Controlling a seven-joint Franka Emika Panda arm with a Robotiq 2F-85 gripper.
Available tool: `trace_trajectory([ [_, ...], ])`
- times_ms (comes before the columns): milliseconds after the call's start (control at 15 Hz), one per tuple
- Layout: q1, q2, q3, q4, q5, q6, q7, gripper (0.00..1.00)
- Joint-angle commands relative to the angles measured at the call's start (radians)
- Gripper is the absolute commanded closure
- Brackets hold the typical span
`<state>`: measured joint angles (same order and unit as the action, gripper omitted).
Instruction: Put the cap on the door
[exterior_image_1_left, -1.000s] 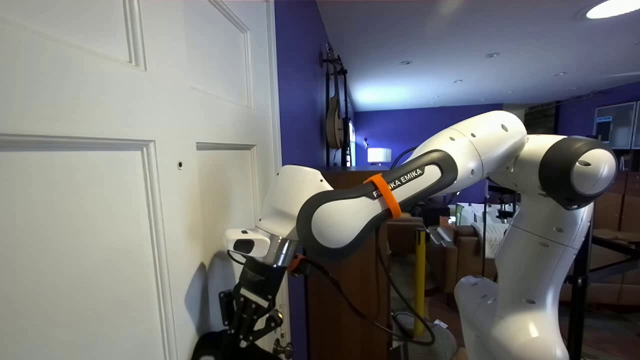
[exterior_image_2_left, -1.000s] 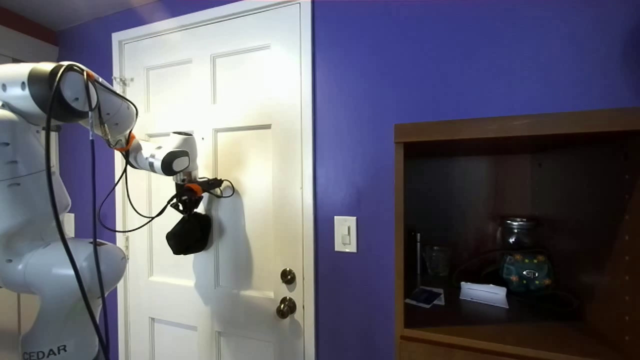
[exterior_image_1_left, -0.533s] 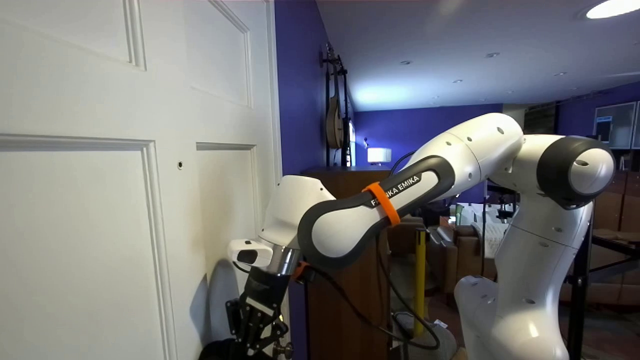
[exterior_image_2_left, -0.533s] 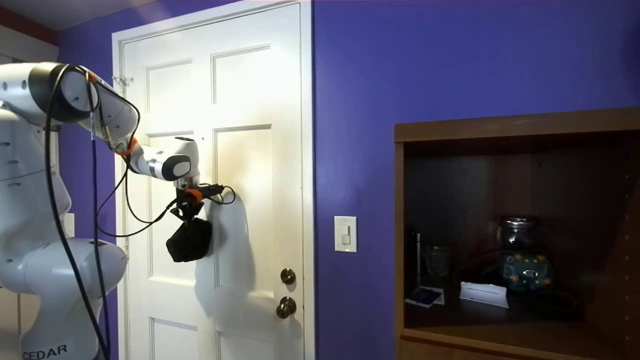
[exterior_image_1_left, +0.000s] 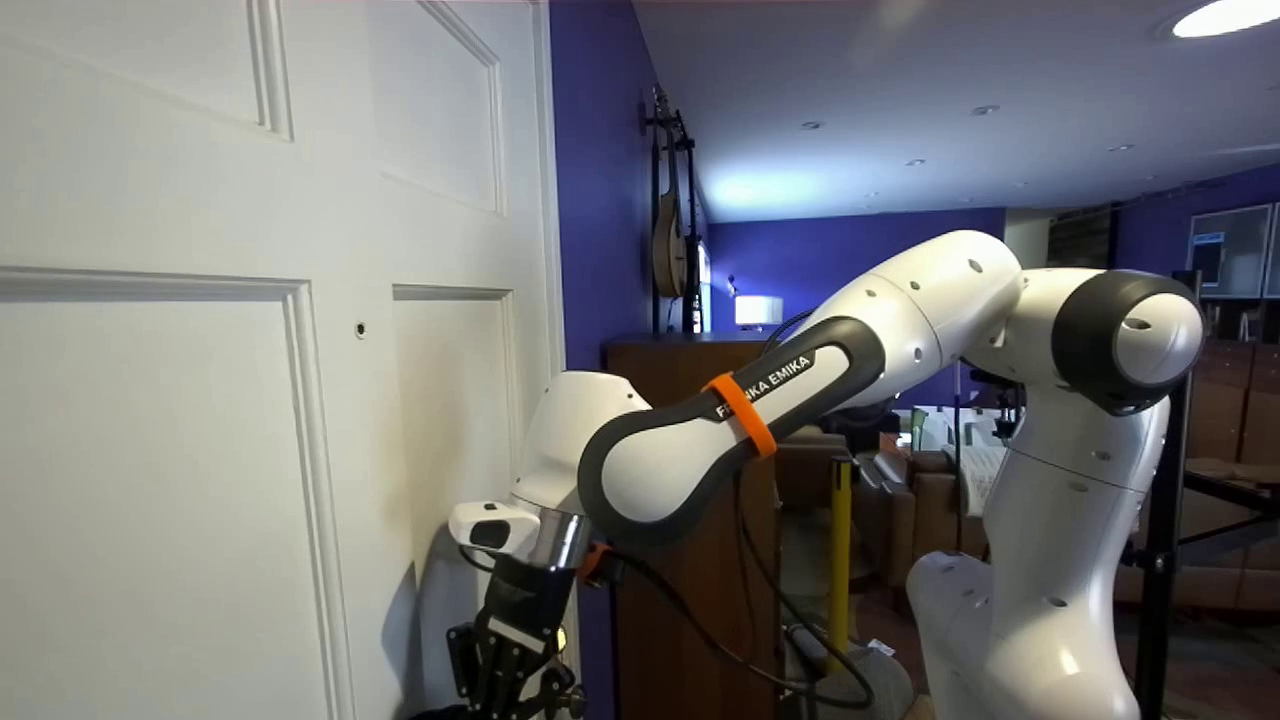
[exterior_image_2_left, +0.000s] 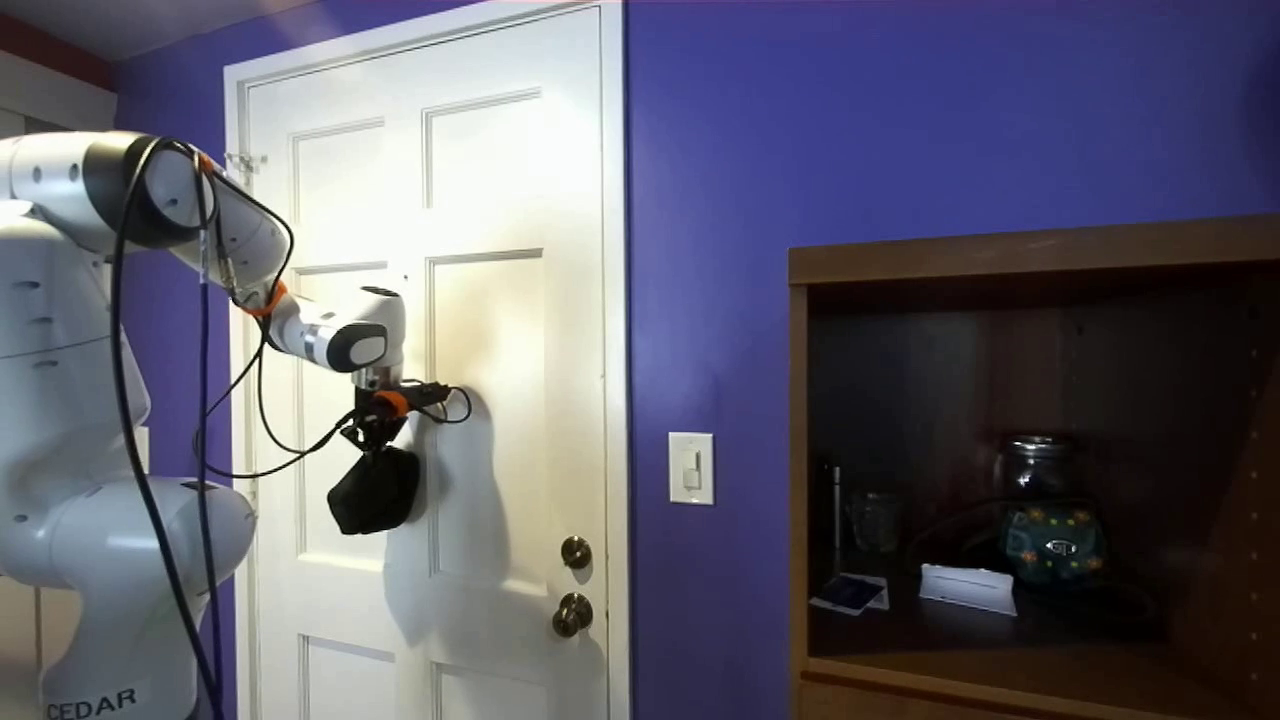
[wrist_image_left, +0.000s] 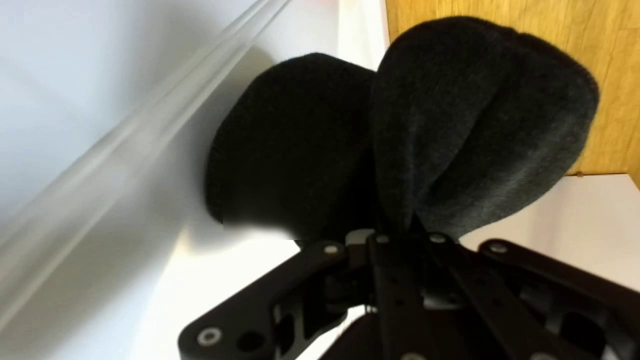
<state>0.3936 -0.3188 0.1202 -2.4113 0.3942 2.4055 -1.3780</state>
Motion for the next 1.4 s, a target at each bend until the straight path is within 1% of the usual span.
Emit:
trace_trajectory([
  [0,0.015,0.023,-0.014,0.001,0.047,0.016,-0.069,0.98],
  [1067,-0.002,0.091,-0.001,0.014,0.087,-0.019,-0.168,0.98],
  [1333,-0.001,0.073,0.01,0.016,0.086,-0.003,-0.161,0.98],
])
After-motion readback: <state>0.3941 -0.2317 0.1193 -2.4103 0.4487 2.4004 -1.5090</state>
